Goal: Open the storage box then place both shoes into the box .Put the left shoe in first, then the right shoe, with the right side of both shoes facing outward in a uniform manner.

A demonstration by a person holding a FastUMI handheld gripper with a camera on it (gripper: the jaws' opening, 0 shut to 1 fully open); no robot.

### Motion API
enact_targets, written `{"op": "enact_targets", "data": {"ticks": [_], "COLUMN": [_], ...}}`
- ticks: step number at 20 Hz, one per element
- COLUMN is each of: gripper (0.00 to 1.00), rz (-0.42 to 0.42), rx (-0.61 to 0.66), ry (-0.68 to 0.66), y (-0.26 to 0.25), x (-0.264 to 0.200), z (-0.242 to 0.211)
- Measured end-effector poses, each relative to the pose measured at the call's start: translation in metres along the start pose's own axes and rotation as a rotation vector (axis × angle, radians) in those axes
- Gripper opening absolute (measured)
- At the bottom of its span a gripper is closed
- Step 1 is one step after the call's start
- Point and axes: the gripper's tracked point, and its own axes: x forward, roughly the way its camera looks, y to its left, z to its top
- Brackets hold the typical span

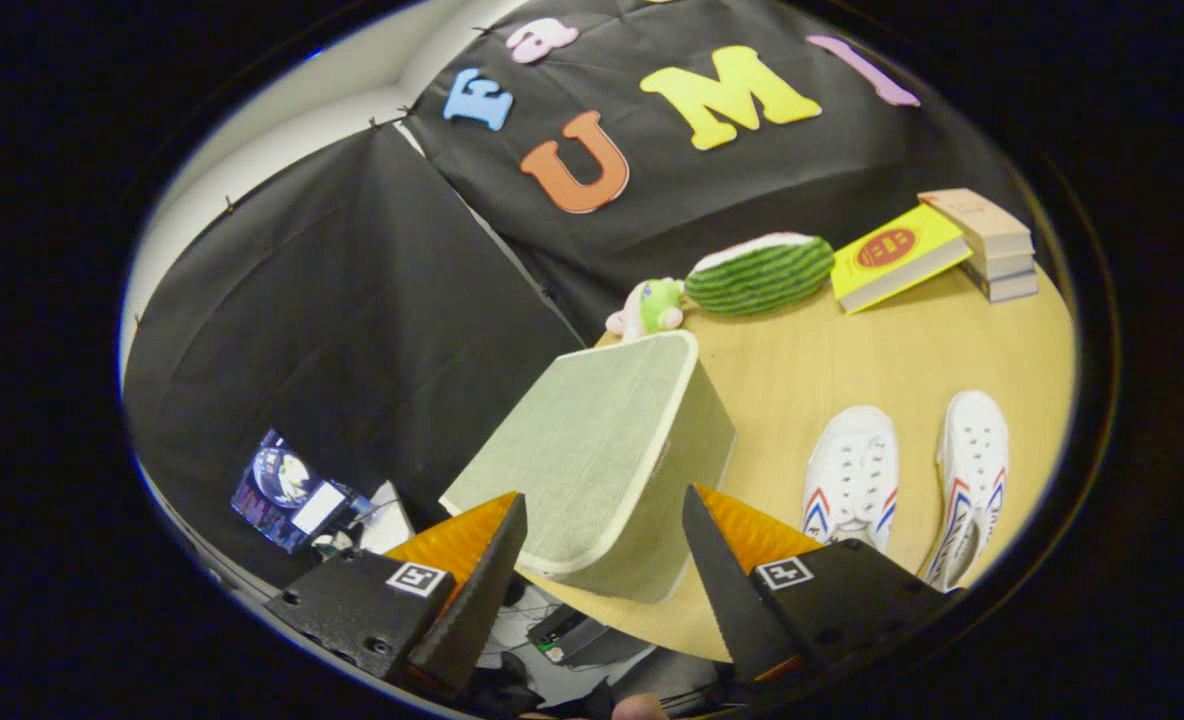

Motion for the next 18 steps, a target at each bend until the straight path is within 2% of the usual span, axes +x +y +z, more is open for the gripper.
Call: {"op": "enact_targets", "data": {"ticks": [3,7,9,12,13,15,16,18], "gripper": [0.89,0.78,0.68,0.33,0.28,0.12,0.06,0.06], "rz": [0.084,0.071,0.096,0.122,0.12,0.128,0.131,0.141], "rx": [0.109,0.152,0.172,0.19,0.189,0.2,0.189,0.176], "ry": [0.057,0.103,0.113,0.114,0.101,0.078,0.073,0.055], "y": [0.002,-0.01,-0.006,0.002,0.002,0.009,0.012,0.023], "x": [0.019,0.033,0.035,0.032,0.032,0.026,0.026,0.02], "z": [-0.004,-0.013,-0.012,-0.008,-0.004,0.006,0.009,0.017]}}
